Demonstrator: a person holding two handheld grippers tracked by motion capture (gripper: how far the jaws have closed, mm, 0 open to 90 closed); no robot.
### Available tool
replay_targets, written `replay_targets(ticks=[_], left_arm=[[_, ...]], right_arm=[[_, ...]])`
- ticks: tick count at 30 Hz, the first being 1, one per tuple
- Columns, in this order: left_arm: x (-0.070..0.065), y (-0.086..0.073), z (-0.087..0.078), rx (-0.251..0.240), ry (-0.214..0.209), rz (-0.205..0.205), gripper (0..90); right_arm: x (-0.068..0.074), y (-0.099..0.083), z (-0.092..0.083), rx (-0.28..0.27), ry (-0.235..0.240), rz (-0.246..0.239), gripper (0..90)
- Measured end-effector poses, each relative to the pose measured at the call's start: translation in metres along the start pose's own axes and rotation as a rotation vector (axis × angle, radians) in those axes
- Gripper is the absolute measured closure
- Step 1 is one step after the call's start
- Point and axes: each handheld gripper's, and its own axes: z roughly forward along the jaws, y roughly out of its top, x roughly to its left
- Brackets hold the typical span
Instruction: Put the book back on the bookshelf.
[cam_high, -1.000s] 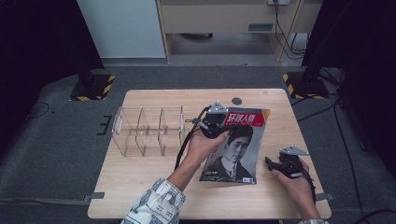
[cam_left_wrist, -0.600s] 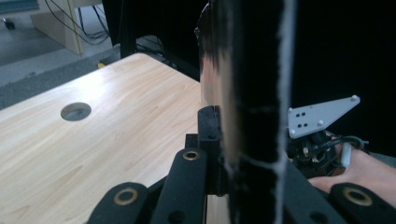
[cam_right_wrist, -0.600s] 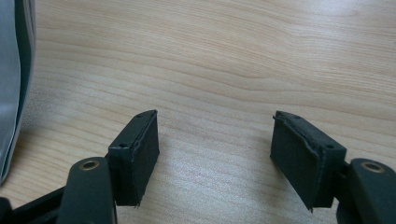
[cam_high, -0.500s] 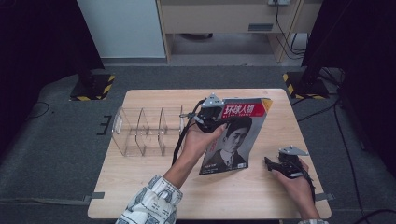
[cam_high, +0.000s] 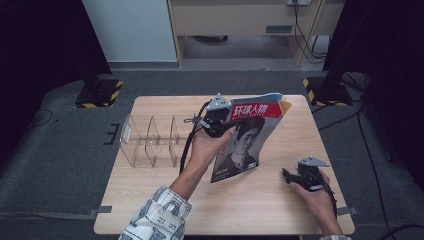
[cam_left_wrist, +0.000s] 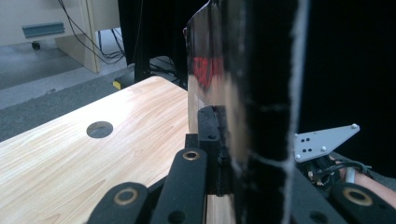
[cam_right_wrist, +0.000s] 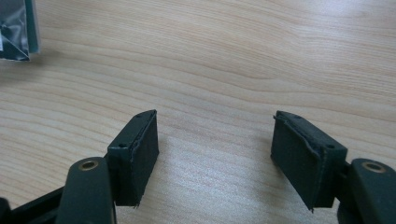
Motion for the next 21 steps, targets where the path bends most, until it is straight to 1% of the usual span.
replay_targets(ticks=[4, 11, 16, 18, 21], left_arm=[[0.001, 0.000, -0.002, -0.003, 0.003, 0.000, 86.4], [0.001, -0.001, -0.005, -0.009, 0.002, -0.006, 86.4], [0.001, -0.003, -0.010, -0.012, -0.006, -0.016, 86.4], [0.000, -0.005, -0.012, -0.016, -0.009, -0.016, 86.4], [0.000, -0.006, -0.016, -0.015, -0.009, -0.013, 86.4]], right_arm=[[0.001, 0.000, 0.000, 0.002, -0.002, 0.007, 31.0], [0.002, 0.001, 0.001, 0.009, -0.003, 0.006, 25.4], [0.002, 0.001, 0.001, 0.010, -0.004, 0.003, 24.9], [0.003, 0.001, 0.001, 0.009, -0.003, 0.011, 24.9], [0.003, 0.001, 0.002, 0.008, 0.003, 0.002, 24.9]])
